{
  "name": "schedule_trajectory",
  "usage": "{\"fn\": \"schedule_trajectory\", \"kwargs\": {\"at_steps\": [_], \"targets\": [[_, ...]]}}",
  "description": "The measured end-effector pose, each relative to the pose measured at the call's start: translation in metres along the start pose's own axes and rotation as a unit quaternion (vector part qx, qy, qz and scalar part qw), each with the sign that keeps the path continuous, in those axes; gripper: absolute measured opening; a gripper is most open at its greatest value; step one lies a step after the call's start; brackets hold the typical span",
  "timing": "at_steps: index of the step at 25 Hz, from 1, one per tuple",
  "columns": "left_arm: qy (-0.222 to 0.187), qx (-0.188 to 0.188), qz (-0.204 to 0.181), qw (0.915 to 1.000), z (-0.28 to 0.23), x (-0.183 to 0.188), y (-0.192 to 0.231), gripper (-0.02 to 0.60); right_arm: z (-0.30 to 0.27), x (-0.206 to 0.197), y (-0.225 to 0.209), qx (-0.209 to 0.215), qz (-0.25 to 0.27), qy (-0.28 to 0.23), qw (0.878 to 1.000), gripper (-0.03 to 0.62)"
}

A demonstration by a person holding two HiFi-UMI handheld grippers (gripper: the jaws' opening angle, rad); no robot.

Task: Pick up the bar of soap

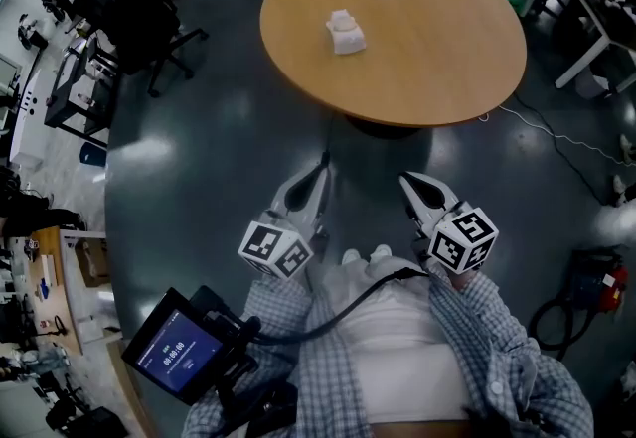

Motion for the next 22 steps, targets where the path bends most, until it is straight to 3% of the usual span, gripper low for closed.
{"fn": "schedule_trajectory", "kwargs": {"at_steps": [9,22], "targets": [[0.005,0.005,-0.037,0.9993,-0.019,-0.008,-0.021,-0.003,0.028,0.003,-0.033,-0.001,-0.007,-0.005,1.0,0.003],[0.016,0.018,-0.037,0.9991,-0.057,-0.004,-0.017,-0.003,0.019,0.016,-0.068,-0.005,-0.012,-0.011,1.0,0.003]]}}
Point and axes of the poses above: the fingertips, and each gripper's own axes: z backward along the fingers, y to its left, x out of its top, the point moved 9 cm from there along z, backward along the fingers, and after that the axes turned 6 degrees about z, right-handed, at the moved point
